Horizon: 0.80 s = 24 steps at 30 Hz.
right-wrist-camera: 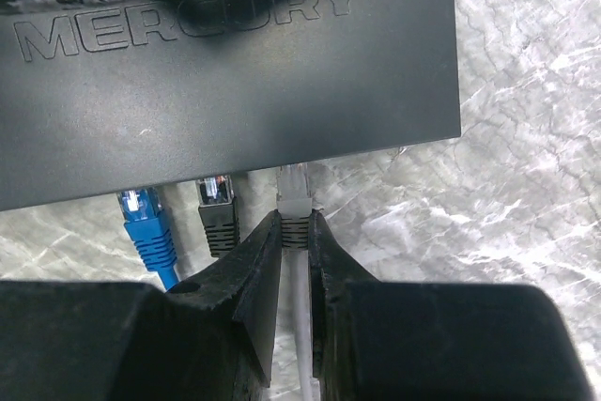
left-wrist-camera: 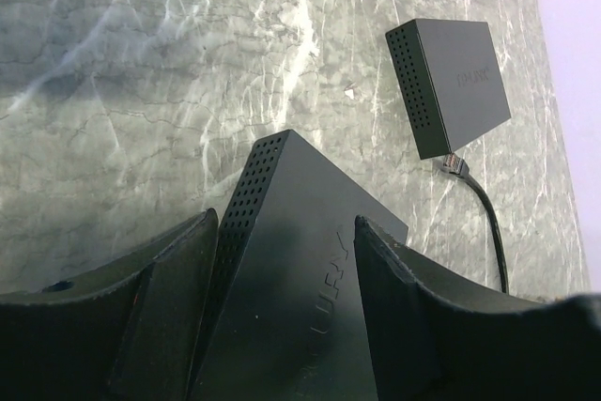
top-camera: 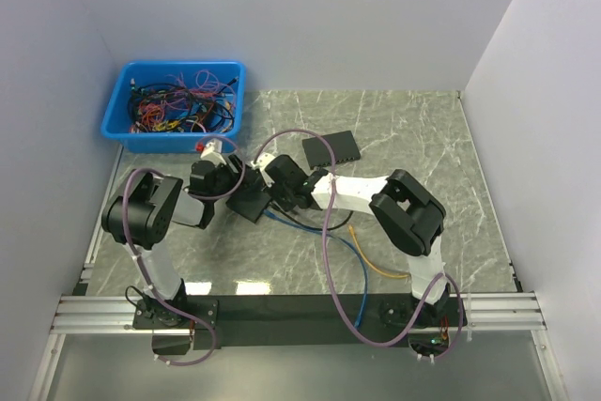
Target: Insert the plug into the switch port
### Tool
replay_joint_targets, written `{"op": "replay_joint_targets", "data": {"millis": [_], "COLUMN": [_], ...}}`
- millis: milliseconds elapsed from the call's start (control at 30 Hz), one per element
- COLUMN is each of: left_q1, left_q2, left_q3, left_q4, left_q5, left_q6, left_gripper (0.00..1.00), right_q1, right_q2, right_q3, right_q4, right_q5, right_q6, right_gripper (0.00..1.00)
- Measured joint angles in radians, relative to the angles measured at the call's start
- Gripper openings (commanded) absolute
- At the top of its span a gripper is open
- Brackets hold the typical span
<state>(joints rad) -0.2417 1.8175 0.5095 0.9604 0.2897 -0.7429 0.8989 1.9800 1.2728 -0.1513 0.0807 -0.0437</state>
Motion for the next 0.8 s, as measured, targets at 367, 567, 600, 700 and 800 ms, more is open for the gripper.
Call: {"op": "replay_joint_targets", "data": {"millis": [367,567,600,700,800], "left_q1": [-0.027,-0.032,-0.032,-0.033,-0.035], "left_q2": [0.010,0.013,0.013,0.013,0.012], "left_q3": [0.001,0.000,0.000,0.002,0.002], "left_q4": [0.023,0.030,0.030,0.030,0.027], "left_q5": [-0.035,-0.041,-0.043,-0.052,-0.060], "left_q6": [0.043,0.051,0.052,0.060,0.066], "left_gripper": [0.66,0.66,0.66,0.67,0.67], "right_q1": [-0.016,-0.024,-0.026,-0.028,-0.030], "right_q2": [0.007,0.011,0.017,0.035,0.039], "right_q3": [0.026,0.037,0.046,0.081,0.087], "right_q4": [-0.021,-0.026,-0.034,-0.067,-0.071], "right_q5": [-0.046,-0.072,-0.075,-0.075,-0.074], "right_q6": [-0.056,-0.060,-0.059,-0.058,-0.054], "right_gripper": [0.00,0.00,0.00,0.00,0.00]}}
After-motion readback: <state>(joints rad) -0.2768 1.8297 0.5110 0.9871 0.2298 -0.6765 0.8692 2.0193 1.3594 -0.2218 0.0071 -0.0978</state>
